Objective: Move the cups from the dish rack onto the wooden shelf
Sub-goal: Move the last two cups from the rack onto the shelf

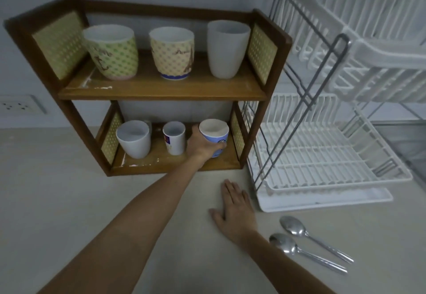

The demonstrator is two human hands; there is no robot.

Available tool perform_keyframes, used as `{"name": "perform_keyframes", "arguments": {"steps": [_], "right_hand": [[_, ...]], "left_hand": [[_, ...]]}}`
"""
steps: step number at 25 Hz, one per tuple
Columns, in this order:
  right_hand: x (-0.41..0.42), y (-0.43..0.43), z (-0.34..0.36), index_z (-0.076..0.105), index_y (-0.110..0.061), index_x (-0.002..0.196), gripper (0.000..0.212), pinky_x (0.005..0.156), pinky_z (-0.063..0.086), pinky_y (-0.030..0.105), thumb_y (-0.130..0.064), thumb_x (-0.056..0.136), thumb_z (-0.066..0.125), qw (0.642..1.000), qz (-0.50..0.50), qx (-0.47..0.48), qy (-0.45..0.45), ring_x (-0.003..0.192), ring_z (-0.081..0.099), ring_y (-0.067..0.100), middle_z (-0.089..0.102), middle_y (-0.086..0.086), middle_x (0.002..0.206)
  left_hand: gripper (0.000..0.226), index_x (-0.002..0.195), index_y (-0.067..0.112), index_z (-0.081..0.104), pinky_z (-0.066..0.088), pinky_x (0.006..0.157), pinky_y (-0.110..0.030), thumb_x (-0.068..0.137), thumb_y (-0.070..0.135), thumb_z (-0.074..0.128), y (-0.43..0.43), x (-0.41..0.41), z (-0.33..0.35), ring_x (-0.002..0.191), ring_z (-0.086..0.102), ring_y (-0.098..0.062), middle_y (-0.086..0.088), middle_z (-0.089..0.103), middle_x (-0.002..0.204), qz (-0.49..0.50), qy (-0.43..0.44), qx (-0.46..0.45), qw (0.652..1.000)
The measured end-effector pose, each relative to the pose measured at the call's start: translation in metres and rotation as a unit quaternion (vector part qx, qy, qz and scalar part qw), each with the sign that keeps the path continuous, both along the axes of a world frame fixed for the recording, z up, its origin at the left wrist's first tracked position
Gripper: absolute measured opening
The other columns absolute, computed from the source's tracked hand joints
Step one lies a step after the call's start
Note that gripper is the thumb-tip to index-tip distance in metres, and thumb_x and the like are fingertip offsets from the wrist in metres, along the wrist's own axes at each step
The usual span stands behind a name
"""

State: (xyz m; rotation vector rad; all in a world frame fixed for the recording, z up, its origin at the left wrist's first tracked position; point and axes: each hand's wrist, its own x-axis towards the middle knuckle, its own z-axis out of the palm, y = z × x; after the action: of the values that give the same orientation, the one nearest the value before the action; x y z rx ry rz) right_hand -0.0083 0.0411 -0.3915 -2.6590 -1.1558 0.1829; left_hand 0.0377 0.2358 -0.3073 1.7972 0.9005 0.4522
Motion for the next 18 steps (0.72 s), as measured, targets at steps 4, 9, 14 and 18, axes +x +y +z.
{"name": "perform_keyframes", "arguments": {"steps": [4, 9, 14, 18], "right_hand": [[0.003, 0.002, -0.002, 0.007, -0.017, 0.153, 0.087, 0.118, -0.005, 0.036, -0.066, 0.083, 0.025, 1.000, -0.006, 0.003, -0.002, 0.149, -0.001, 0.016, 0.007, 0.000, 0.163], [0.004, 0.002, -0.002, 0.007, -0.018, 0.153, 0.087, 0.117, -0.007, 0.034, -0.066, 0.082, 0.027, 1.000, -0.011, 0.006, 0.005, 0.149, -0.002, 0.015, 0.006, -0.002, 0.163], [0.003, 0.001, 0.006, 0.015, -0.018, 0.152, 0.081, 0.119, 0.001, 0.032, -0.060, 0.085, 0.036, 1.000, -0.011, 0.004, 0.029, 0.149, 0.006, 0.016, 0.012, -0.001, 0.162], [0.010, 0.036, 0.087, 0.059, -0.032, 0.118, 0.032, 0.088, 0.048, 0.021, -0.025, 0.087, 0.063, 0.971, -0.014, 0.198, 0.136, 0.110, 0.060, 0.004, 0.066, -0.012, 0.116]], "left_hand": [[0.093, 0.129, 0.014, 0.041, 0.048, 0.093, -0.036, 0.053, 0.034, 0.091, 0.002, 0.014, -0.017, 0.118, 0.055, -0.027, -0.007, 0.059, 0.128, 0.003, 0.008, 0.024, 1.000], [0.088, 0.130, 0.010, 0.042, 0.047, 0.092, -0.035, 0.059, 0.029, 0.090, 0.000, 0.012, -0.021, 0.119, 0.054, -0.029, -0.011, 0.057, 0.131, 0.000, -0.004, 0.016, 1.000], [0.076, 0.138, 0.008, 0.036, 0.044, 0.092, -0.025, 0.076, 0.016, 0.079, -0.002, -0.035, 0.039, 0.127, 0.050, -0.025, -0.006, 0.054, 0.132, -0.202, 0.031, -0.010, 0.979], [0.029, 0.116, 0.024, 0.065, 0.052, 0.075, -0.008, 0.089, 0.029, 0.065, 0.043, -0.107, 0.156, 0.102, 0.067, -0.003, 0.008, 0.073, 0.111, -0.394, 0.034, 0.041, 0.918]]}}
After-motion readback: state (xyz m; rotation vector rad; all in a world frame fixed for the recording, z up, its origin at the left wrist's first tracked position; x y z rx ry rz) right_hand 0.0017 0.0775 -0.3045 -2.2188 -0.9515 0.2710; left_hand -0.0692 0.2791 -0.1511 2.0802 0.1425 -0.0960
